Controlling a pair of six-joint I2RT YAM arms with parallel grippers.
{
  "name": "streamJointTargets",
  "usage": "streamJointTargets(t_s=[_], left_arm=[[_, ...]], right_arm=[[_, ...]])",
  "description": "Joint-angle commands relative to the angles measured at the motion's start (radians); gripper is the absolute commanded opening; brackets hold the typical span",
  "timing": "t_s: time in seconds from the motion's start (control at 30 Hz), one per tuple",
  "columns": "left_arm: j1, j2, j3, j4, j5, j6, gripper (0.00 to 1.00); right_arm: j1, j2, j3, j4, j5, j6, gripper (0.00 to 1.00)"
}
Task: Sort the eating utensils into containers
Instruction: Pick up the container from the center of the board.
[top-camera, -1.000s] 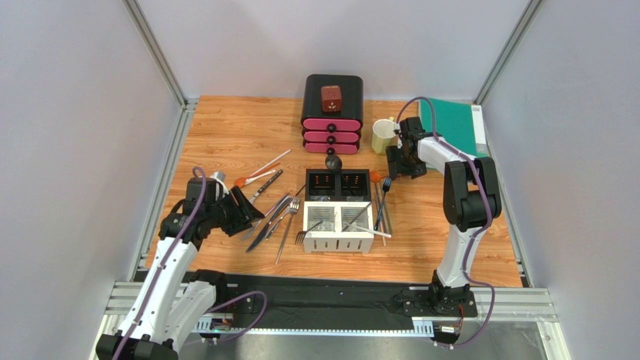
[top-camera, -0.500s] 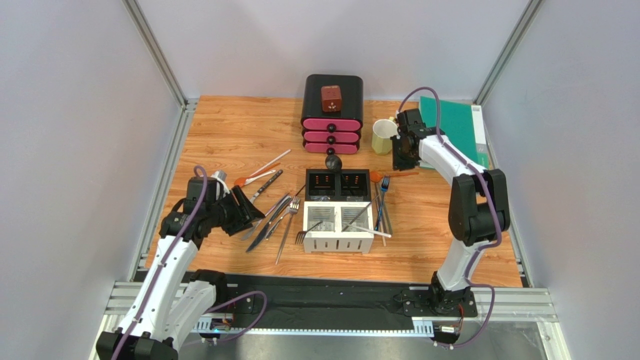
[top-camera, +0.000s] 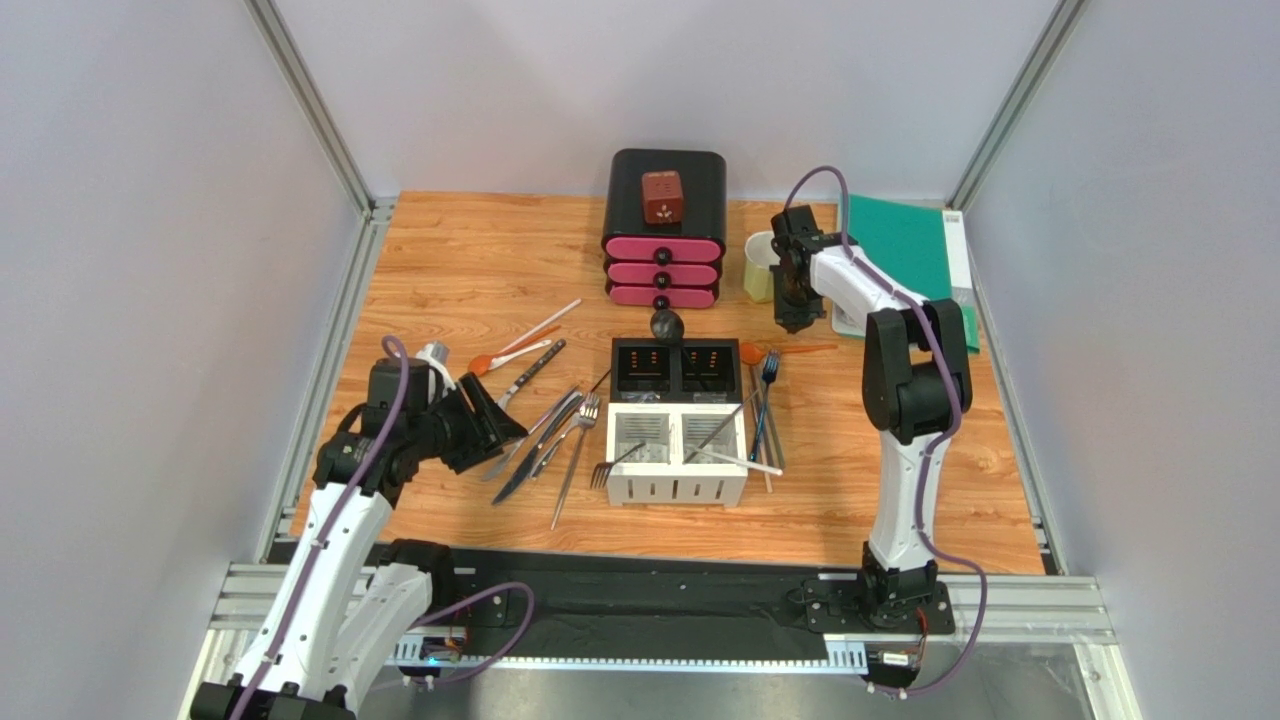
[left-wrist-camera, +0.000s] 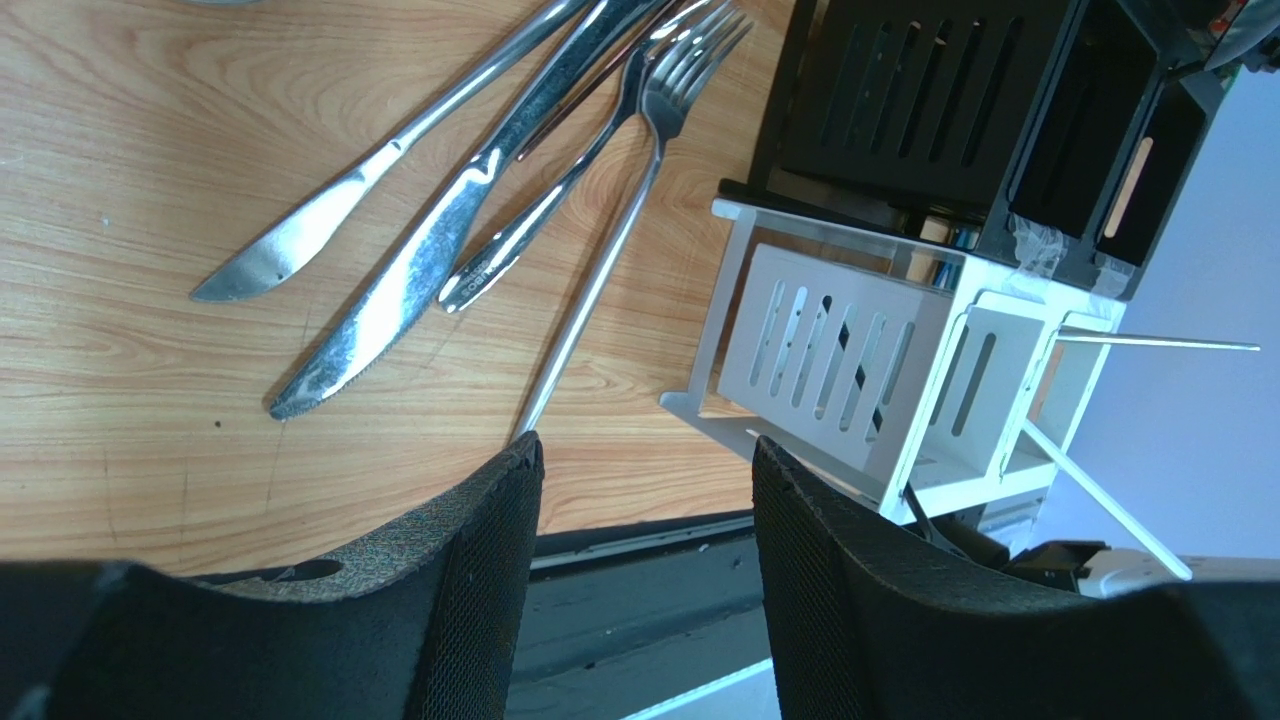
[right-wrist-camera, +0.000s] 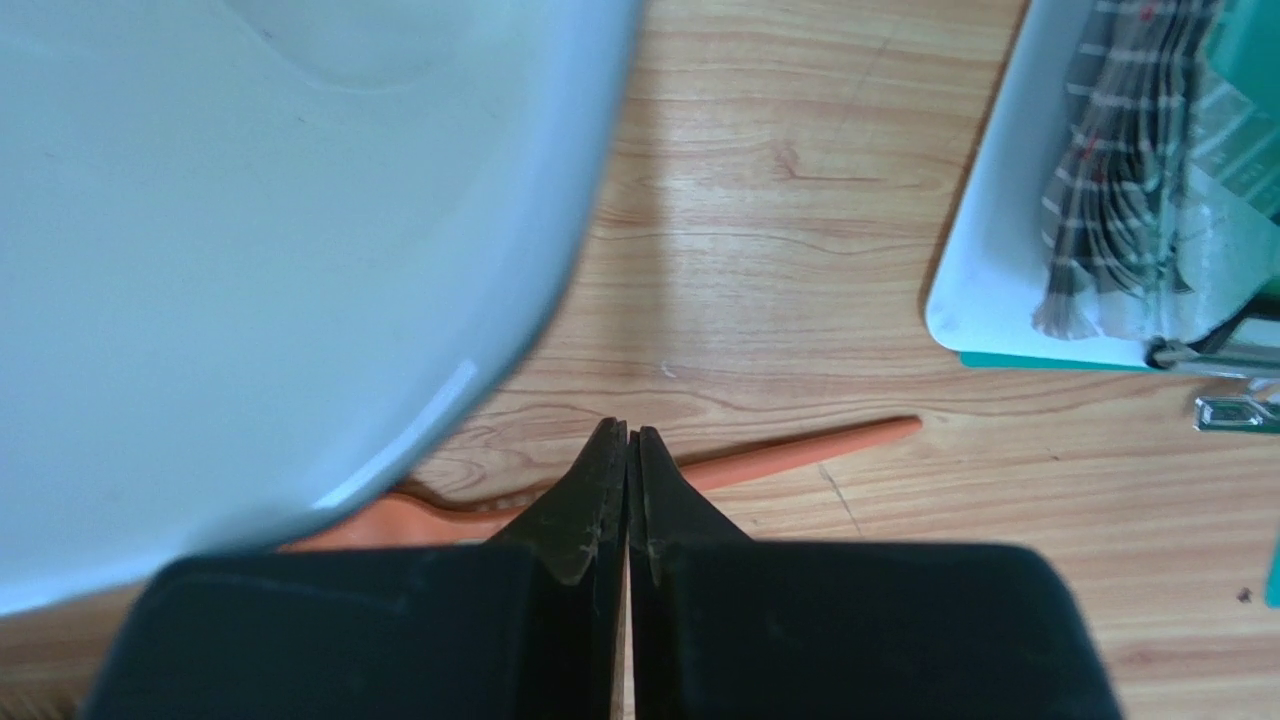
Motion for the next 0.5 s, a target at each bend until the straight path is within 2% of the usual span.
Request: streamJointTargets(t_s=[0.0, 0.2, 0.47], left_arm=[[-0.005, -0.01, 0.03, -0.011, -0.006, 0.01, 0.6], [-0.005, -0.004, 0.027, 0.002, -0.011, 0.017, 0.6], [-0.005, 0.001, 0.036, 0.001, -0.003, 0.036, 0.6]], right_arm=[[-0.002, 0.021, 0.031, -0.099, 0.062, 0.014, 0.0], [-0.026, -0.081, -0.129, -0.038, 0.055, 0.005, 0.0], [-0.025, -0.335, -0.336, 0.178, 0.032, 0.04, 0.0]])
